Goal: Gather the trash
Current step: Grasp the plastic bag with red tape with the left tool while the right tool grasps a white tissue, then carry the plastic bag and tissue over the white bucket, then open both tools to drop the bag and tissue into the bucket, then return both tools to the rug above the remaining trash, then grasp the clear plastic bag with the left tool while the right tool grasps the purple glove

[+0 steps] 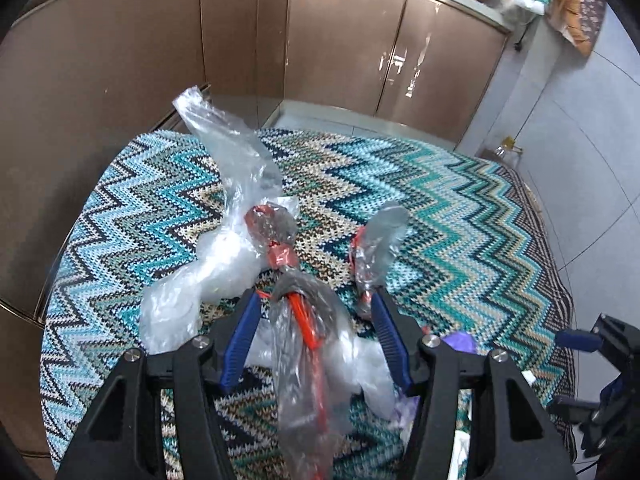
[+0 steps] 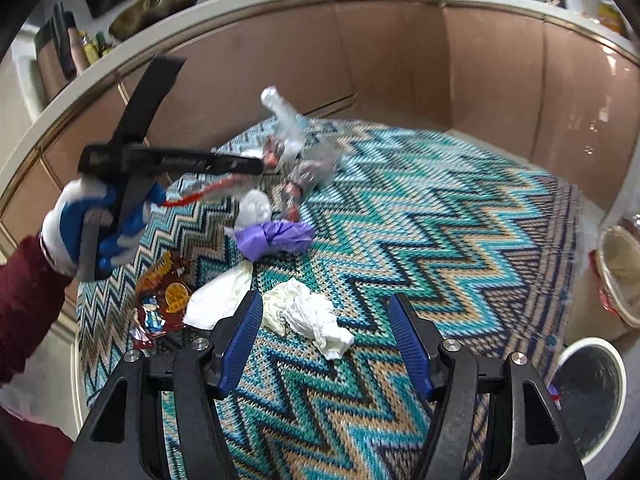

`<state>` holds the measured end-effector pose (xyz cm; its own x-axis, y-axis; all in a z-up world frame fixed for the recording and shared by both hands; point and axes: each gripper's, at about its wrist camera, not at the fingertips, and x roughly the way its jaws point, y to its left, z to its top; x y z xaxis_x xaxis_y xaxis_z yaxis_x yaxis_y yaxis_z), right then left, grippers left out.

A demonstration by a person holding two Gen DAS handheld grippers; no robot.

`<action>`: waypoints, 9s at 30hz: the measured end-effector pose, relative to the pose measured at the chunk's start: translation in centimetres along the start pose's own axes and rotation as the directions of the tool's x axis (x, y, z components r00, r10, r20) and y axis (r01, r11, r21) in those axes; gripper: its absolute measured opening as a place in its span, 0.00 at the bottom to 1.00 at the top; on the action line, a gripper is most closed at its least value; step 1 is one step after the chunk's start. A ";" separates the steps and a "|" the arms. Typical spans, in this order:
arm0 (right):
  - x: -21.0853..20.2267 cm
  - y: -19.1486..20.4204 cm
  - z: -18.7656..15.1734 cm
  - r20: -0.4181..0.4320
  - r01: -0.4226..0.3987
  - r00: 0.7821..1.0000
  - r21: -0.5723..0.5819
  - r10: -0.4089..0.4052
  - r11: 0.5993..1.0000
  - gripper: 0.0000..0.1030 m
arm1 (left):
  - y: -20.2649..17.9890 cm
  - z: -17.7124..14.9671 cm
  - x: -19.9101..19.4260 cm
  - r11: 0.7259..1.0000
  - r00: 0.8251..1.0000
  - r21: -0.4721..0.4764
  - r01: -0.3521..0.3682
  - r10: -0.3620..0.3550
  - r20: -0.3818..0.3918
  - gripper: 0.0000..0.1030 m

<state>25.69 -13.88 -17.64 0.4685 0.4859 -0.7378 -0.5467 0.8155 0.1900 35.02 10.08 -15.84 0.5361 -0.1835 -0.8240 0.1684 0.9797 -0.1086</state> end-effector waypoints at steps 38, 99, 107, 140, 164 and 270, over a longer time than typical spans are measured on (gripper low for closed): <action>-7.7 5.8 -0.7 0.116 0.049 0.992 -0.078 -0.040 0.996 0.13 | 1.6 -4.6 -15.9 0.997 0.959 -0.037 0.071 -0.058 0.278 0.13; -18.4 -29.1 -16.2 0.044 0.425 0.828 0.600 -0.559 0.677 0.16 | -48.6 -3.3 8.6 0.804 0.934 0.487 0.341 -0.229 -0.275 0.14; -15.2 -33.3 -16.6 -0.023 0.438 0.840 0.619 -0.542 0.652 0.27 | -50.0 -3.0 14.0 0.828 0.928 0.450 0.334 -0.206 -0.311 0.36; -28.8 -14.5 -9.4 0.302 0.433 0.720 0.508 -0.624 0.745 0.56 | -37.3 -1.3 -12.0 0.895 0.896 0.300 0.331 -0.398 0.197 0.42; -35.4 4.4 -4.0 0.549 0.428 0.659 0.288 -0.514 0.857 0.61 | -15.9 -7.4 -31.6 0.965 0.794 0.218 0.144 -0.245 0.557 0.55; -4.4 2.8 2.0 0.191 -0.065 0.981 0.248 0.017 0.967 0.07 | 2.2 -6.0 -10.8 0.925 0.965 -0.290 0.246 -0.206 0.163 0.22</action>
<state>23.48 -13.16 -12.58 0.5830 0.5507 -0.5973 -0.3866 0.8347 0.3922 24.60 14.68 -10.50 0.6178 -0.3917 -0.6819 0.0476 0.8842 -0.4647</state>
